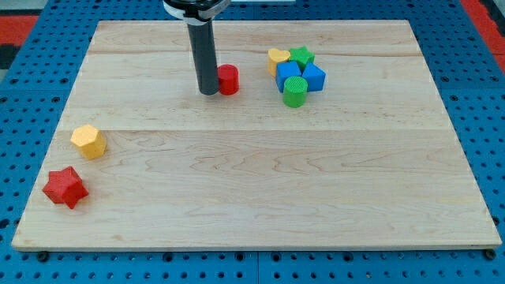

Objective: Push yellow hexagon into red circle

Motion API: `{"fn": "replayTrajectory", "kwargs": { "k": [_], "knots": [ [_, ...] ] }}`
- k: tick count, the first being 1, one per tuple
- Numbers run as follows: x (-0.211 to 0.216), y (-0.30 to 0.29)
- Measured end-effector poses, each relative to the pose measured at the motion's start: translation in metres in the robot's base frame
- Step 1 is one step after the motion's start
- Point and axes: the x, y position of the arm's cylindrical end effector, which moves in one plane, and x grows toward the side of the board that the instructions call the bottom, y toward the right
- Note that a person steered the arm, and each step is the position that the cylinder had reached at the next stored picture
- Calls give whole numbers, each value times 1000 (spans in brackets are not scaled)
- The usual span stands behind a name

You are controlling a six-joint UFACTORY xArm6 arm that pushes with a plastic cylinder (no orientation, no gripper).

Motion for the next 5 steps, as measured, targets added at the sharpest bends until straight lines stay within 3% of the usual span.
{"fn": "replayTrajectory", "kwargs": {
  "k": [2, 5],
  "knots": [
    [-6, 40],
    [166, -57]
  ]
}}
